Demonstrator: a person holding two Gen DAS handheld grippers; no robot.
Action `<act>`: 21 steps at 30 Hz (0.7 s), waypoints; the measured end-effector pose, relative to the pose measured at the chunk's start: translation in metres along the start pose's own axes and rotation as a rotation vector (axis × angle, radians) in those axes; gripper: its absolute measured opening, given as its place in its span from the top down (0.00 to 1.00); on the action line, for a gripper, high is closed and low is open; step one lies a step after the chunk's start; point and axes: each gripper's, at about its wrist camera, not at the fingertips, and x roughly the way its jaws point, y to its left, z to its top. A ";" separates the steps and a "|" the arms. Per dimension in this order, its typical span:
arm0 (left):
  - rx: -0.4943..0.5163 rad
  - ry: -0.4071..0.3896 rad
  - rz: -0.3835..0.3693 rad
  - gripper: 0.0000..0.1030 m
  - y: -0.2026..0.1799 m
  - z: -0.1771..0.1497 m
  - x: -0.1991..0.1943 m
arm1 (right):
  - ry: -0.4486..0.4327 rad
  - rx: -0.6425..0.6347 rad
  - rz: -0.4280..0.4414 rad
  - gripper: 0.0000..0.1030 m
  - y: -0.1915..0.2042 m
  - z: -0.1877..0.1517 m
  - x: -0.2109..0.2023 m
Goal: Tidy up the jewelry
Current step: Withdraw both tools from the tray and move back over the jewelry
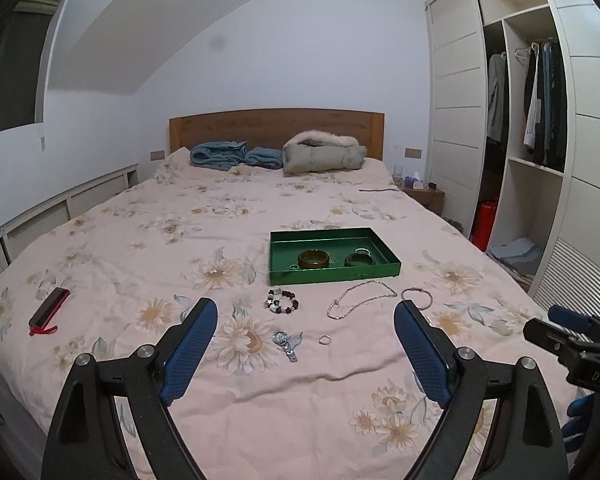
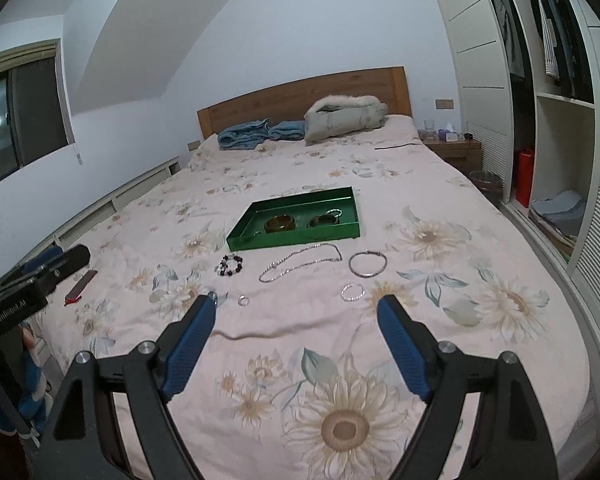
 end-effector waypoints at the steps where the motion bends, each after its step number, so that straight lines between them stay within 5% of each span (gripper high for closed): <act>1: 0.002 0.000 0.000 0.13 0.000 -0.001 -0.003 | 0.001 -0.001 0.000 0.20 0.002 -0.003 -0.002; 21: 0.040 0.028 0.024 0.13 -0.006 -0.013 -0.027 | -0.085 -0.029 0.037 0.20 0.020 -0.009 -0.030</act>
